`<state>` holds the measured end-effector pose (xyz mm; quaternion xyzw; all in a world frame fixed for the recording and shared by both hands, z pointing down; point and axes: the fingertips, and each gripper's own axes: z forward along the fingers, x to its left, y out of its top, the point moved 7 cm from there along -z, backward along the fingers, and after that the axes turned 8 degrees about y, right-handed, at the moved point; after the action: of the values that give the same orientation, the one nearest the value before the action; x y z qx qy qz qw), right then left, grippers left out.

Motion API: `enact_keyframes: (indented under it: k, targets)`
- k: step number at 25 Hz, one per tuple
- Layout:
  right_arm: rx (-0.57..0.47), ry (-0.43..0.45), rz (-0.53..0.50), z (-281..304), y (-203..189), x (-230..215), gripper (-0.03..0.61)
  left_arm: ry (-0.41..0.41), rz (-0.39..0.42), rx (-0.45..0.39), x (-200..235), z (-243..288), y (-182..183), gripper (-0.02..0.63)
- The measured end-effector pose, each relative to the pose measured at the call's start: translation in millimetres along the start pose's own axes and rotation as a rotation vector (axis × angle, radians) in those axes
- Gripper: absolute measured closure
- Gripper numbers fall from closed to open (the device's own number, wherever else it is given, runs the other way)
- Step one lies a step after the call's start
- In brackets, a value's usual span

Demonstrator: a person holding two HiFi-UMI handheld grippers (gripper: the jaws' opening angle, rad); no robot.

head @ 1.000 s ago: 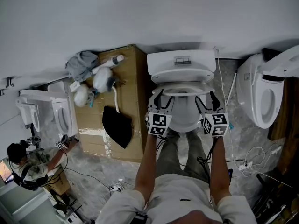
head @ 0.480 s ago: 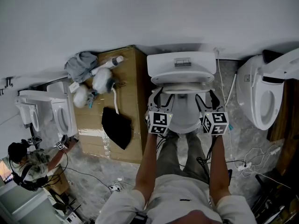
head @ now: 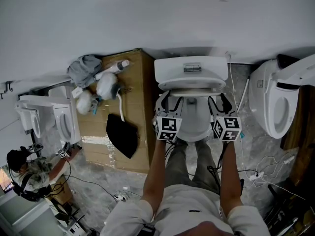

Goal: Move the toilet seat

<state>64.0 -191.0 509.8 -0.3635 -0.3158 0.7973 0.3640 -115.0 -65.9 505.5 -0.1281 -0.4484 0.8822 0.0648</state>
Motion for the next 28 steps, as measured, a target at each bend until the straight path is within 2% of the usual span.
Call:
enact_keyframes:
  k: [19, 28]
  targets:
    - [-0.018, -0.006, -0.038, 20, 17, -9, 0.321, 0.109, -0.007, 0.006, 5, 18, 13, 0.402]
    - [-0.015, -0.008, -0.072, 30, 25, -10, 0.321, 0.129, -0.004, 0.022, 6, 26, 18, 0.402]
